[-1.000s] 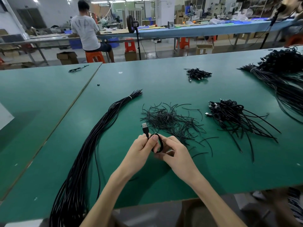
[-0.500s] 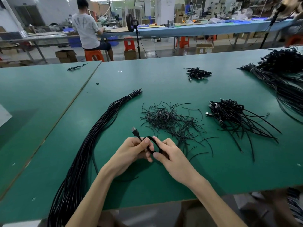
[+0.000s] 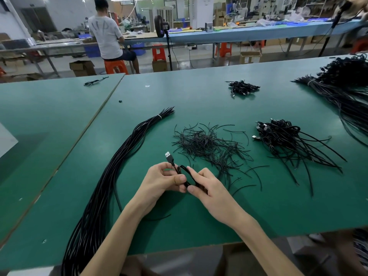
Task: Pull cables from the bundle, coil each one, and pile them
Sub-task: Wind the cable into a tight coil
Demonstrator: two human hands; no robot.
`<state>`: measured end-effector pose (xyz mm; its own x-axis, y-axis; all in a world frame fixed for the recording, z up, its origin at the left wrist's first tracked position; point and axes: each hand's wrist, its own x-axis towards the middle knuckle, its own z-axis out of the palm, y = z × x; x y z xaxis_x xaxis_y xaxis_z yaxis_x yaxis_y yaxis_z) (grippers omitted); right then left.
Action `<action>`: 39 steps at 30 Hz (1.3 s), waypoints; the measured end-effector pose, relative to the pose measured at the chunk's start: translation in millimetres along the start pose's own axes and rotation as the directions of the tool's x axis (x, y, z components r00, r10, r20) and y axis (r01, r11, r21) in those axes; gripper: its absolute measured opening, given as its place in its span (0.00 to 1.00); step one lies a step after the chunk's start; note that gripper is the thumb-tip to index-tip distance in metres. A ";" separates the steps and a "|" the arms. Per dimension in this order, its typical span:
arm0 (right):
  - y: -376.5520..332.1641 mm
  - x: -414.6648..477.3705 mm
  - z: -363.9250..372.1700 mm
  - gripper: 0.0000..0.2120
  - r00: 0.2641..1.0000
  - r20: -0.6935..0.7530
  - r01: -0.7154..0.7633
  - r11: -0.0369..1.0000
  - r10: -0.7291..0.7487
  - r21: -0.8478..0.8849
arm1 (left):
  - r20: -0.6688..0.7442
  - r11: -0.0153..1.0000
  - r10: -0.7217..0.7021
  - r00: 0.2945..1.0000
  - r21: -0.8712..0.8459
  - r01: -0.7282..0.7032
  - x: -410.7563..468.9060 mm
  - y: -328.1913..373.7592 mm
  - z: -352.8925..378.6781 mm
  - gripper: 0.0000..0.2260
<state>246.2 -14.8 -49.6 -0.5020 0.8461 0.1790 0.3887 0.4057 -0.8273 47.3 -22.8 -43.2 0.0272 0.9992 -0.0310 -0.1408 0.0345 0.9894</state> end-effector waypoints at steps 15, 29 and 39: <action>4.8 -0.5 9.1 0.27 0.999 0.021 0.050 0.986 -0.047 -0.161 | 0.044 0.998 0.061 0.997 0.024 -0.062 -7.4 0.5 1.0 0.13; -9.8 -10.2 18.2 0.27 0.986 -0.013 0.132 0.832 -0.164 -0.540 | 0.019 0.988 0.130 0.991 0.082 -0.131 -6.6 -5.8 1.9 0.07; -11.8 -11.7 15.4 0.21 0.990 -0.021 0.110 0.844 -0.141 -0.524 | 0.008 0.974 0.131 0.991 0.183 -0.130 -6.2 -5.5 2.1 0.09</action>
<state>235.6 -34.8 -50.1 -0.5360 0.7872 0.3051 0.6782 0.6167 -0.3997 50.0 -29.3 -48.1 0.0162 0.9949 0.0996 0.0409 -0.1002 0.9941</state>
